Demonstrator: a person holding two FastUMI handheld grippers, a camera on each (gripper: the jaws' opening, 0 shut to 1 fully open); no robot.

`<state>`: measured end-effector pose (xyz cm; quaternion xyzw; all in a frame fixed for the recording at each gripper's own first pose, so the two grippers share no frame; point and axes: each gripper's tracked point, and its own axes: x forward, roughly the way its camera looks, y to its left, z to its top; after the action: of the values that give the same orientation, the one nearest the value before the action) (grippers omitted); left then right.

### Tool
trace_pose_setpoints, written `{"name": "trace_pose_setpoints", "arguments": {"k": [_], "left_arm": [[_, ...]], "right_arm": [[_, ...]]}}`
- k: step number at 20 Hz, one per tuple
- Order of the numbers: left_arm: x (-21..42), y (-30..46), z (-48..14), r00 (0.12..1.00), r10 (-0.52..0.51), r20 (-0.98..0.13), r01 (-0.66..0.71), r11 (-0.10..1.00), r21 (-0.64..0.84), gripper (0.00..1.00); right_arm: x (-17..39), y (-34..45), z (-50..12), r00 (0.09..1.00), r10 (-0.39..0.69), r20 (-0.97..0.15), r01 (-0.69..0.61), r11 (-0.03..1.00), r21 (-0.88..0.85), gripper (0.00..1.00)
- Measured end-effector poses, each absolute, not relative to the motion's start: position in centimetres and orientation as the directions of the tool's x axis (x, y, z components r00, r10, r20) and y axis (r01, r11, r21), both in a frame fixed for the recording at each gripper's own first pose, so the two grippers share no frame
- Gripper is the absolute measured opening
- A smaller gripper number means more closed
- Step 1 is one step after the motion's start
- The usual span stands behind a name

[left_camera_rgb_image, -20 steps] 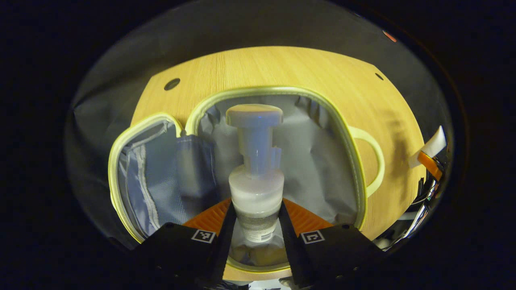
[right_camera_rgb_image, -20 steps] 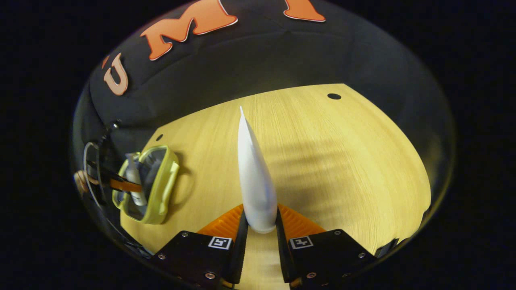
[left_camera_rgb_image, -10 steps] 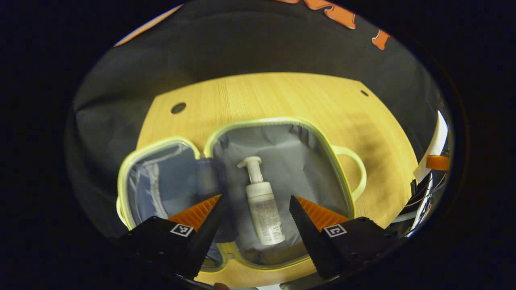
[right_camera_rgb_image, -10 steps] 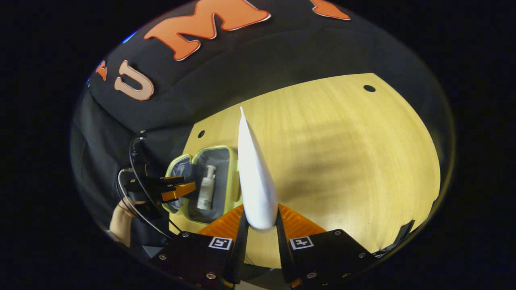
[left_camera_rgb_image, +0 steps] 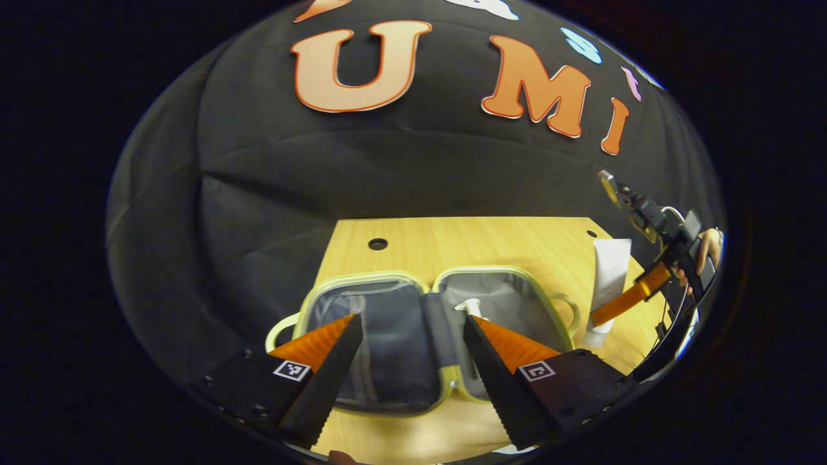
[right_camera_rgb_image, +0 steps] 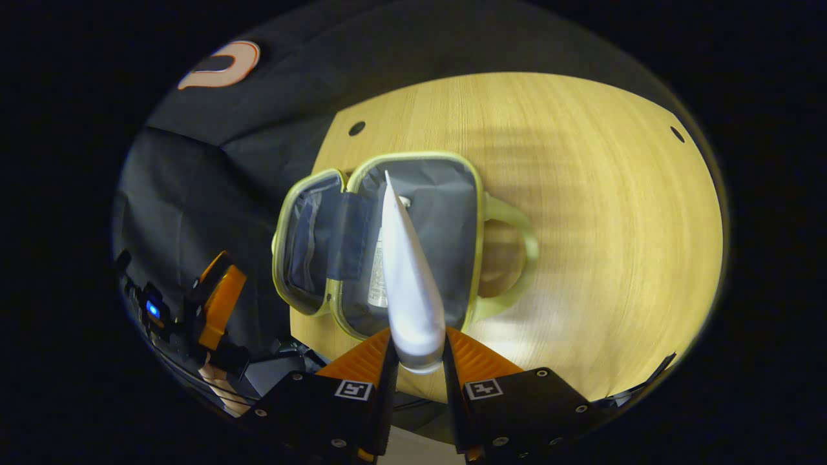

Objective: First open the suitcase, pack the skin care products into it, and then close the suitcase.

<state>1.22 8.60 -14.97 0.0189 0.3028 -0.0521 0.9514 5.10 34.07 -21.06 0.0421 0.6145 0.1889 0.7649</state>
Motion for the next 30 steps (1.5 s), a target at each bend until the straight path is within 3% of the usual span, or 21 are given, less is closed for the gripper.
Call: {"name": "trace_pose_setpoints", "arguments": {"k": [5,11,15,16,18,19,23,27,30], "left_arm": [[-3.7,15.6,-16.3,0.8,0.004,-0.599,0.001,1.0,0.008,1.0],[-5.9,22.1,-18.0,0.781,0.073,-0.62,-0.11,0.994,-0.023,1.0],[-5.5,23.5,-18.3,0.778,0.075,-0.623,-0.103,0.995,-0.01,1.0],[-5.2,23.7,-18.4,0.78,0.068,-0.623,-0.1,0.995,-0.017,1.0],[-4.1,24.7,-18.9,0.787,0.04,-0.615,-0.088,0.995,-0.048,1.0],[-3.6,25.6,-19.3,0.792,0.032,-0.609,-0.099,0.992,-0.076,1.0],[-0.7,30.1,-21.9,0.82,0.01,-0.573,-0.203,0.94,-0.273,1.0],[2.4,31.4,-25.5,0.841,-0.165,-0.516,-0.212,0.776,-0.594,0.98],[4.5,31.7,-26.9,0.864,-0.24,-0.443,-0.218,0.615,-0.758,0.98]], "right_arm": [[6.4,35.2,-26.7,0.072,0.22,-0.973,-0.204,0.958,0.201,0.39],[8.8,36.1,-29.5,0.077,0.182,-0.98,-0.126,0.977,0.172,0.38],[9.9,36.8,-27.9,0.128,0.22,-0.967,-0.079,0.974,0.211,0.58],[10.1,36.8,-27.2,0.146,0.225,-0.963,-0.069,0.974,0.217,0.73],[10.0,37.1,-25.1,0.194,0.262,-0.945,-0.059,0.965,0.255,0.86],[9.9,37.6,-23.7,0.226,0.302,-0.926,-0.054,0.953,0.297,0.95],[6.8,40.3,-16.9,0.316,0.508,-0.801,-0.017,0.847,0.531,0.96],[4.2,38.5,-14.3,0.365,0.535,-0.762,-0.016,0.822,0.569,0.96],[3.2,36.9,-12.7,0.407,0.538,-0.738,0.023,0.802,0.597,0.96]]}}
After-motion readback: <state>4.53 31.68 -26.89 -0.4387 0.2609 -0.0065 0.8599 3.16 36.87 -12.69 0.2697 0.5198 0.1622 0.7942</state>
